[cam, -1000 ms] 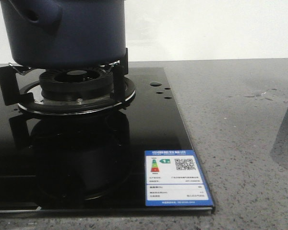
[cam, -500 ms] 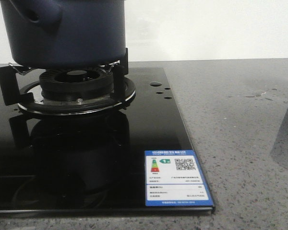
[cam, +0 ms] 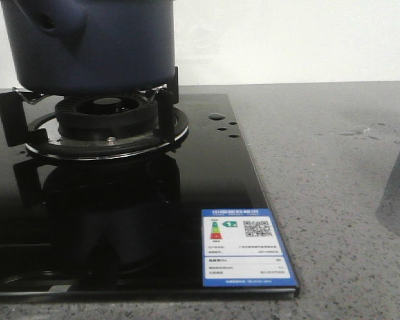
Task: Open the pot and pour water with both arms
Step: 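Close the right gripper around the light blue ribbed cup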
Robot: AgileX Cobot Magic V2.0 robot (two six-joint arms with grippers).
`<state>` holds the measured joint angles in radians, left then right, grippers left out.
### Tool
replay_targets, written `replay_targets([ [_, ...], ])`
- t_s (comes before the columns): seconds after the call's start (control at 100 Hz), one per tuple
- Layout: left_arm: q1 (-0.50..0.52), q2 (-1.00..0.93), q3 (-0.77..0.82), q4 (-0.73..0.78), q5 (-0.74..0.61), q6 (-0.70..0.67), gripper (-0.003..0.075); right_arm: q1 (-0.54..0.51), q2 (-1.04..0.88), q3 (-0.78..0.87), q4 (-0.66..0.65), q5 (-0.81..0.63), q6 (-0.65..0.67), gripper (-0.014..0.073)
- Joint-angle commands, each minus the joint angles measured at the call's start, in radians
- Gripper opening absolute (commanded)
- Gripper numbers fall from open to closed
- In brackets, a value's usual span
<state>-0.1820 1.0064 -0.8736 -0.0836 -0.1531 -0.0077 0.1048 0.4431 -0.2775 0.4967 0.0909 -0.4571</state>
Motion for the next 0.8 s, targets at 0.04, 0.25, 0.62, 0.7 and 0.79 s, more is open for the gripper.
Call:
replay_targets([
  [0.04,0.007,-0.029,-0.032,0.012,-0.089,-0.002,0.0339,0.0,0.026,0.023,-0.004,-0.216,-0.026,0.0504],
  [0.25,0.007,-0.029,-0.032,0.012,-0.093,-0.002,0.0339,0.0,0.144,0.055,-0.004,-0.317,-0.026,0.0504],
  [0.62,0.007,-0.029,-0.032,0.012,-0.093,-0.002,0.0339,0.0,0.423,0.029,-0.004,-0.479,-0.002,0.0512],
  [0.7,0.007,-0.029,-0.032,0.012,-0.093,-0.002,0.0339,0.0,0.46,0.011,-0.004,-0.479,0.029,0.054],
  [0.79,0.007,-0.029,-0.032,0.012,-0.093,-0.002,0.0339,0.0,0.494,-0.008,-0.004,-0.48,0.029,0.0567],
])
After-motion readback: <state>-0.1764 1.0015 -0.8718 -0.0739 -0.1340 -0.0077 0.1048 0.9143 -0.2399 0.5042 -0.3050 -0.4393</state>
